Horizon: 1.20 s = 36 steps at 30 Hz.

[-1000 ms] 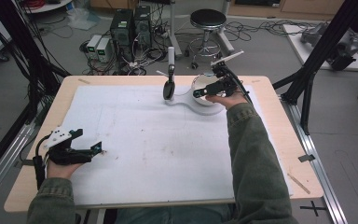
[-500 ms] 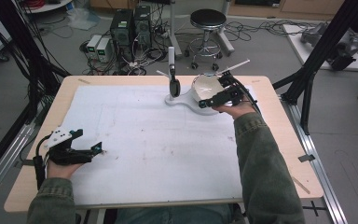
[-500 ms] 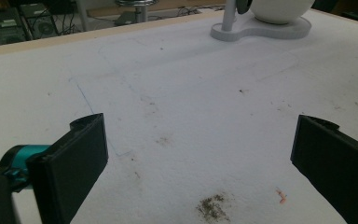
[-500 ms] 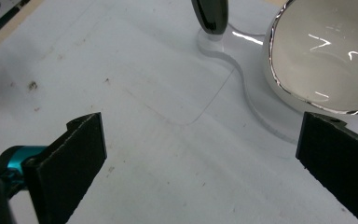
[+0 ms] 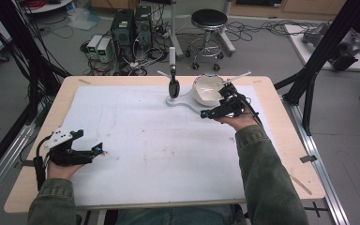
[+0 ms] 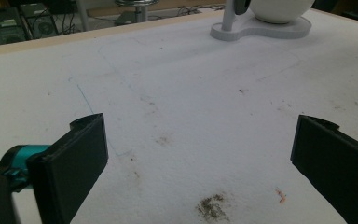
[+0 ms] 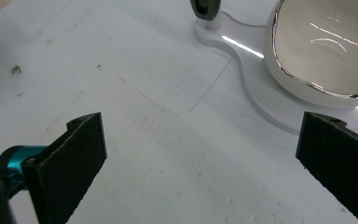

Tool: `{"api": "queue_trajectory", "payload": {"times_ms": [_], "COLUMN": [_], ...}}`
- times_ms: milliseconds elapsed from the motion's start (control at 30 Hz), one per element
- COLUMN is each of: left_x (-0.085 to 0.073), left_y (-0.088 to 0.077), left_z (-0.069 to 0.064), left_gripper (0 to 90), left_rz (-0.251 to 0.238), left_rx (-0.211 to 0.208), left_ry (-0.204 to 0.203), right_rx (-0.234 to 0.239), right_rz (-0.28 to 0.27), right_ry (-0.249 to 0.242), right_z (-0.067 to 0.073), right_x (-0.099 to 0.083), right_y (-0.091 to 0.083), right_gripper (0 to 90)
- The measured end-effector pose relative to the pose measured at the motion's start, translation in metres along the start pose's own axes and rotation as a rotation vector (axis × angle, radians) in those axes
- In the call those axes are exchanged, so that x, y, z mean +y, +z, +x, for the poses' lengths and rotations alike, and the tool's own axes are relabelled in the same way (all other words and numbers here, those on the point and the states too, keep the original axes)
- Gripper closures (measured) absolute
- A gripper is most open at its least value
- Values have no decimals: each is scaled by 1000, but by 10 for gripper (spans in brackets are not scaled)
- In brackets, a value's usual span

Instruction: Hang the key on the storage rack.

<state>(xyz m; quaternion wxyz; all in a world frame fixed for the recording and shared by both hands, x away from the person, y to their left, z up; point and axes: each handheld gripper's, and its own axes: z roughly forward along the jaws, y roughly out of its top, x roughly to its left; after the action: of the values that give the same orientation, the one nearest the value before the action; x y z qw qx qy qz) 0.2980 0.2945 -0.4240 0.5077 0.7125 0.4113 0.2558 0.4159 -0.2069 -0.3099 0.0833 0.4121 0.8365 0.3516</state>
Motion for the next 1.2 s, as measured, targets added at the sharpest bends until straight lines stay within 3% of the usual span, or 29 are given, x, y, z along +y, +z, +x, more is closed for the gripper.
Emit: {"api": "queue_trajectory", "payload": {"times_ms": [600, 833, 1200], "left_x": [0, -1, -2], "left_y": [1, 2, 2], "left_z": [0, 0, -1], "left_gripper": [43, 43, 43], "left_rz": [15, 29, 37], "left_rx": [-4, -10, -16], "left_ry": [0, -2, -6], "right_rx": [-38, -68, -68], "right_rz": [-17, 4, -43], "right_ry": [48, 27, 35], "right_z": [-7, -7, -12], "right_x": [-43, -55, -81], "right_y": [8, 8, 4], "right_gripper": [5, 5, 5]}}
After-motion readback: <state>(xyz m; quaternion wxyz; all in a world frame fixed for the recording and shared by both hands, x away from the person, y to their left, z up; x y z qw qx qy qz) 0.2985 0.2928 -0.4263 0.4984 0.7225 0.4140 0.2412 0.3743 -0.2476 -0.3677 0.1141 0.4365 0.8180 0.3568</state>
